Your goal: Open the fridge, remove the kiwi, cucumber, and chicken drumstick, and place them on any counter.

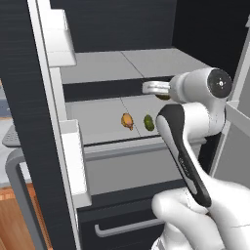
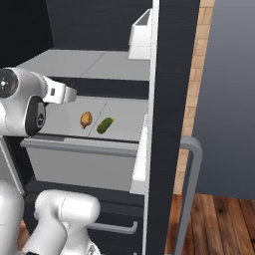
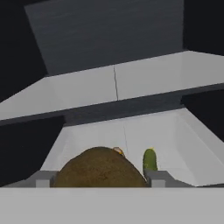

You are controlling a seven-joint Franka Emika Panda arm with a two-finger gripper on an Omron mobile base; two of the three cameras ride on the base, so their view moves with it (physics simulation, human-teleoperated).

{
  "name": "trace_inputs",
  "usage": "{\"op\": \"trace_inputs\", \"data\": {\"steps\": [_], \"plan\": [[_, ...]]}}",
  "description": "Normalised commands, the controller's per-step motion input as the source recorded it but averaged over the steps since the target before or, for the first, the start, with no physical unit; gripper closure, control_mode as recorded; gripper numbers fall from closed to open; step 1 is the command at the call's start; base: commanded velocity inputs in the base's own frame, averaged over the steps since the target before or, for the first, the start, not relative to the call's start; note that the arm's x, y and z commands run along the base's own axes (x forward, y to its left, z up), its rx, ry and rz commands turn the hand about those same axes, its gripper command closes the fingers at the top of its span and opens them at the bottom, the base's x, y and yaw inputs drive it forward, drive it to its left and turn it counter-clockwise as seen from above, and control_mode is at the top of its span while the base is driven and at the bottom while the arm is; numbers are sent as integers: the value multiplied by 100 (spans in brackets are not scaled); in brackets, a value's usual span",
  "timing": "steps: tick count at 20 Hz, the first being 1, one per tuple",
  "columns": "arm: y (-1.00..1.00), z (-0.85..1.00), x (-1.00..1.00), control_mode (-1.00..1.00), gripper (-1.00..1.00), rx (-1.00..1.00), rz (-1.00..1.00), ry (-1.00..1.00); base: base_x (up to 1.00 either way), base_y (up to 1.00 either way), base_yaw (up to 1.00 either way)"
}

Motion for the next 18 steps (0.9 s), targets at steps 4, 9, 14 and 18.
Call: {"op": "trace_inputs", "data": {"steps": [4, 9, 14, 18], "plan": [[0, -34, -53, -100, 100, 0, -2, 18, 0, 0, 0], [0, -8, -12, 100, 100, 0, -4, 2, -45, 0, -5], [0, 0, 0, 100, 100, 0, 0, 0, -100, 0, -7], [0, 0, 0, 100, 100, 0, 0, 0, -100, 0, -1]]}}
